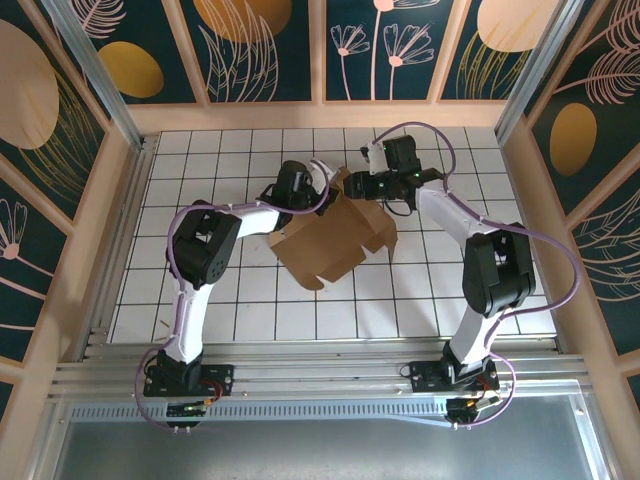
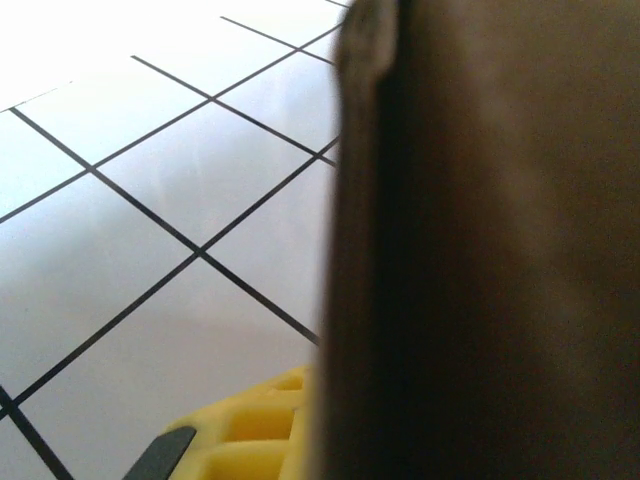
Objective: Fold the paper box
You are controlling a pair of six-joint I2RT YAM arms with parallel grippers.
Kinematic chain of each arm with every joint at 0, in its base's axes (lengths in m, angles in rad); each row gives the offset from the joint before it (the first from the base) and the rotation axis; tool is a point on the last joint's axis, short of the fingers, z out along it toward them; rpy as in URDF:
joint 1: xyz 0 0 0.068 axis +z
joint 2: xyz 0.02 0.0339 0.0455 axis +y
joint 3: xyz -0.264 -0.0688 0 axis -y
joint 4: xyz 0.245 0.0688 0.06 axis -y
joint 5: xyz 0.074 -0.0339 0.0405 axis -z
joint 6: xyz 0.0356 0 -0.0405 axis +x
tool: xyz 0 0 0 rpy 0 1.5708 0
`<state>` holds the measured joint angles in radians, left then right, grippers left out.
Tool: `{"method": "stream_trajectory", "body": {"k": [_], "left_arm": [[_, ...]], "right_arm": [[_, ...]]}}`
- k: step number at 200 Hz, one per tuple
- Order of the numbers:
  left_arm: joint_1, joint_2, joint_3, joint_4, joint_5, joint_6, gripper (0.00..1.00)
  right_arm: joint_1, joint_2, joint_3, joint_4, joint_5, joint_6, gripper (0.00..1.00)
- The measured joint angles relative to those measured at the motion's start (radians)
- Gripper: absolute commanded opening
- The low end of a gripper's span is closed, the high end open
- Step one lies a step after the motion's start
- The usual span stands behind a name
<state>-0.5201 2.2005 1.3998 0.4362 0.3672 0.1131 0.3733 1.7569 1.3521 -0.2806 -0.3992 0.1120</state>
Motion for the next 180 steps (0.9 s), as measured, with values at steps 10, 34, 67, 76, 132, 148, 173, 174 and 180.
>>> {"method": "stream_trajectory", "body": {"k": [10,34,67,76,132,148,173,174,180], "left_arm": [[0.0,0.004,0.005,-0.004,0.001,0.0,0.0],[-0.003,0.006,0.007,-0.021,0.001,0.0,0.01],[-0.017,0.015,0.029,-0.054,-0.023,0.013,0.01],[-0.021,0.018,0.037,-0.063,-0.037,0.018,0.01],[-0.028,0.019,0.039,-0.063,-0.077,0.036,0.1],[-0.03,0.009,-0.001,-0.014,-0.086,0.045,0.27],[-0.039,-0.042,-0.114,0.055,-0.096,0.038,0.46],[-0.039,-0.047,-0.12,0.057,-0.095,0.042,0.46],[-0.042,-0.062,-0.141,0.062,-0.098,0.039,0.49]], "right_arm": [[0.0,0.0,-0.006,0.007,0.002,0.008,0.53],[0.0,0.0,-0.016,0.017,0.002,0.04,0.53],[0.0,0.01,-0.02,0.028,0.013,0.088,0.52],[-0.001,0.014,-0.023,0.036,0.014,0.099,0.52],[-0.005,0.026,-0.034,0.072,0.017,0.131,0.5],[-0.005,0.026,-0.035,0.074,0.012,0.132,0.49],[-0.004,0.026,-0.035,0.072,0.005,0.134,0.52],[-0.004,0.026,-0.035,0.072,0.005,0.134,0.52],[-0.004,0.026,-0.035,0.071,0.005,0.134,0.53]]}}
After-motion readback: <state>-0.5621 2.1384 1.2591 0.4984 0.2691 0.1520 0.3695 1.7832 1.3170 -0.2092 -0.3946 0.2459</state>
